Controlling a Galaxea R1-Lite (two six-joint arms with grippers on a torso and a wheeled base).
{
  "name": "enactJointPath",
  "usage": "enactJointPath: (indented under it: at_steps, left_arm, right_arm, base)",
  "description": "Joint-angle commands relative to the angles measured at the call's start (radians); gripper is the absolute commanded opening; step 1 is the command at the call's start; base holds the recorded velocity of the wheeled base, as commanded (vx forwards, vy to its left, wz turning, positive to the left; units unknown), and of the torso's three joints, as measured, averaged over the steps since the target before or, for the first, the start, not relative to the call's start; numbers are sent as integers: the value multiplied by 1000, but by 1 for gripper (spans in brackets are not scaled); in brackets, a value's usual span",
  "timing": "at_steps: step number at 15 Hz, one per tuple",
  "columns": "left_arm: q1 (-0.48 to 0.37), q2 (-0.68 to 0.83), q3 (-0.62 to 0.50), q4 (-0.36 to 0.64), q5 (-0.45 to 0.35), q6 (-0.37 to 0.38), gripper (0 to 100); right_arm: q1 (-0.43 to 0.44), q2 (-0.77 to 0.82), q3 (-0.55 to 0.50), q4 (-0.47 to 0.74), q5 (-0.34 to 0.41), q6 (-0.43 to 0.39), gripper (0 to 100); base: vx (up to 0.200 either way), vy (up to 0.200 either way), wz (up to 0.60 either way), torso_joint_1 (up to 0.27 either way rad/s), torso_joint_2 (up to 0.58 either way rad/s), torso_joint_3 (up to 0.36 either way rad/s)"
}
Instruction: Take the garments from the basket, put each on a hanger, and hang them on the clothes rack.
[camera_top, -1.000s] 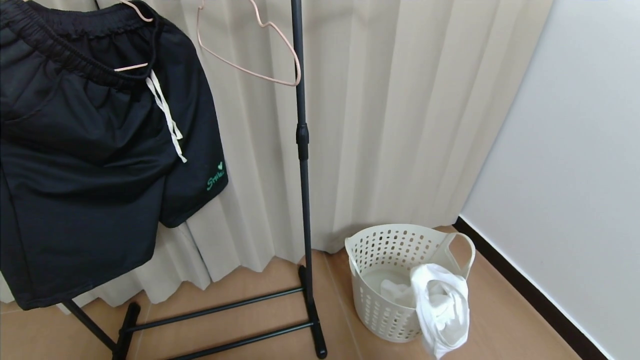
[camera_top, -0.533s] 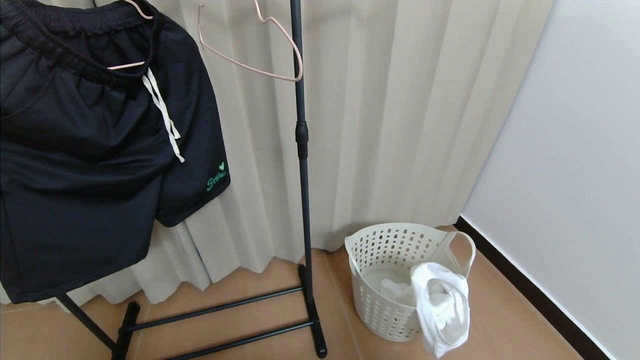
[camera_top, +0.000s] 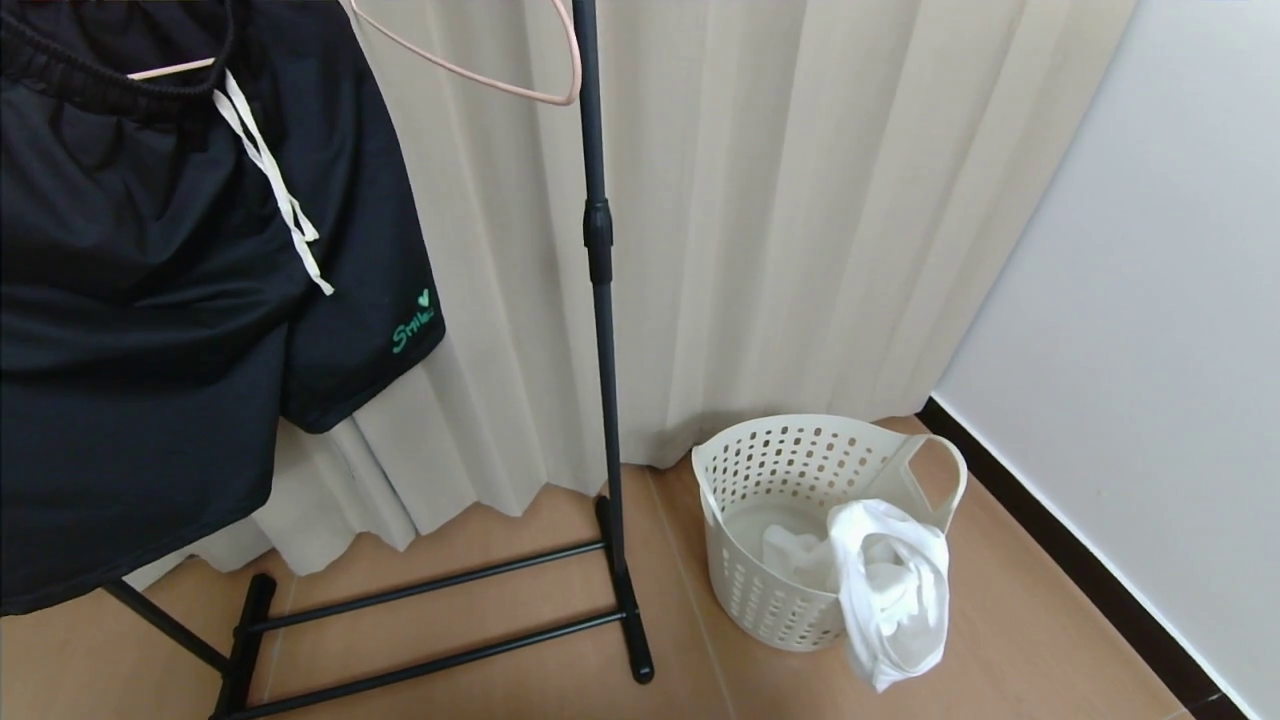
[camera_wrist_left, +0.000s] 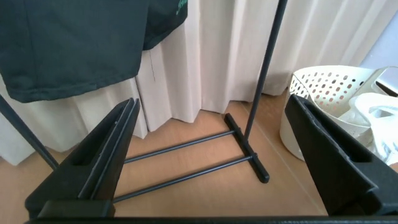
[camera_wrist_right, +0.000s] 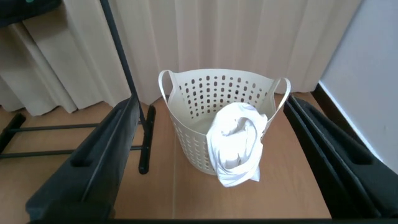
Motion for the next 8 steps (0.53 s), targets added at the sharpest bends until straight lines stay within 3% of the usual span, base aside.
enactJointPath:
  at_steps: [1,5,8]
  left_arm:
    - [1,1,0,0,0,0,100]
    - [0,1,0,0,0,0,100]
    - [1,1,0,0,0,0,100]
  right_arm:
    - [1,0,0,-1,0,0,100]
    - [1,0,0,-1,2,-2,100]
    - [1,0,0,-1,0,-2,100]
  base:
    - [0,0,0,7,2,-198]
    - [0,0,0,4,4,-198]
    - [0,0,-600,7,2,-196]
